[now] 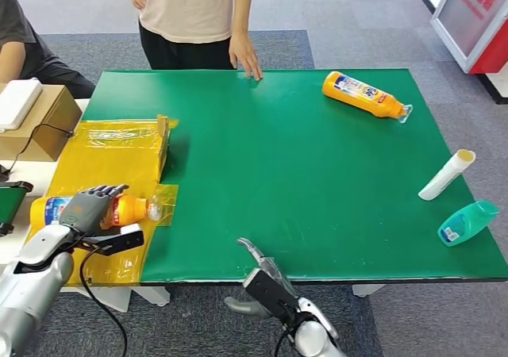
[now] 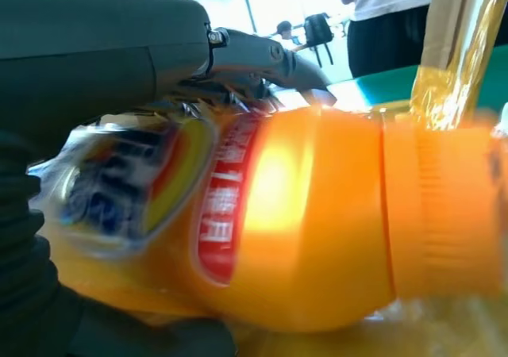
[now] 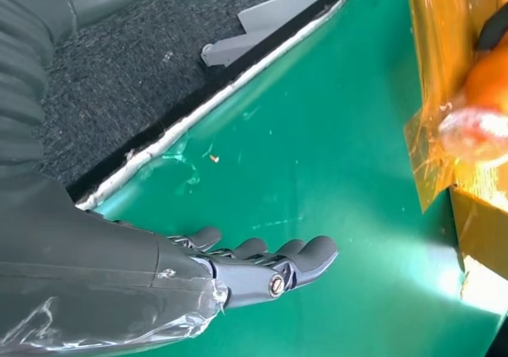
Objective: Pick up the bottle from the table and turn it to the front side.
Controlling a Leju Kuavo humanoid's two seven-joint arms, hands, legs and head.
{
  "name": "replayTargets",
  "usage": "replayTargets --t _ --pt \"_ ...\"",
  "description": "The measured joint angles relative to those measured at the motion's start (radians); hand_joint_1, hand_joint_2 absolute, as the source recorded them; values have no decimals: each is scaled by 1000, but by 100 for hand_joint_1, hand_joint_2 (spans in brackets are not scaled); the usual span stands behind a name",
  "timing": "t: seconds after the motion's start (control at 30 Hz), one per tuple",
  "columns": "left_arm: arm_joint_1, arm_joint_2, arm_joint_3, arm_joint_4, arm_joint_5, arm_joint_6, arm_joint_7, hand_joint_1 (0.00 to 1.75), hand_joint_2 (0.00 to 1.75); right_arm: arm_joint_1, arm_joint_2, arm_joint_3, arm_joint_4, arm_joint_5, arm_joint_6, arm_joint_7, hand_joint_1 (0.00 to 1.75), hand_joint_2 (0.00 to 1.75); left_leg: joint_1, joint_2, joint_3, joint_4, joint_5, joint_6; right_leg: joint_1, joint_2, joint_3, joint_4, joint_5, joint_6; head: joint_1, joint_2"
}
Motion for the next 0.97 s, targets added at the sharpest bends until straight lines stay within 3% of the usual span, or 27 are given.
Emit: replayTargets --t 0.07,0.2,0.33,0.6,0.8,0.93,0.97 --pt "1 -17 14 1 15 -6 -8 0 0 1 -1 4 2 -1 -1 2 0 175 0 0 0 0 0 0 0 0 0 0 0 0 0 0" --pt "20 -51 43 -10 77 -21 -51 0 0 4 -5 11 6 -3 -2 7 0 175 0 0 0 0 0 0 0 0 0 0 0 1 0 0" --pt "81 -84 79 -113 172 -53 -91 0 0 10 -10 13 5 -7 -8 20 0 175 0 0 -1 0 -1 0 0 0 -2 0 0 1 0 0" --pt "266 -155 149 -495 389 -115 -191 0 0 47 -25 12 -31 -14 -27 46 0 175 0 0 -4 0 -2 0 0 0 -4 0 -1 1 0 0" --pt "422 -253 225 -781 650 -193 -318 0 0 85 -34 4 -81 -11 -40 73 0 175 0 0 -4 0 -5 1 0 0 -3 0 -3 1 0 0" --pt "482 -297 258 -881 679 -213 -337 0 175 105 -38 -4 -106 -9 -40 78 0 175 0 0 -4 0 -5 1 0 0 -3 0 -3 1 1 0" --pt "484 -299 259 -884 681 -214 -338 0 175 106 -38 -4 -107 -9 -40 79 0 175 0 0 -4 0 -5 1 0 0 -3 0 -3 1 1 0"
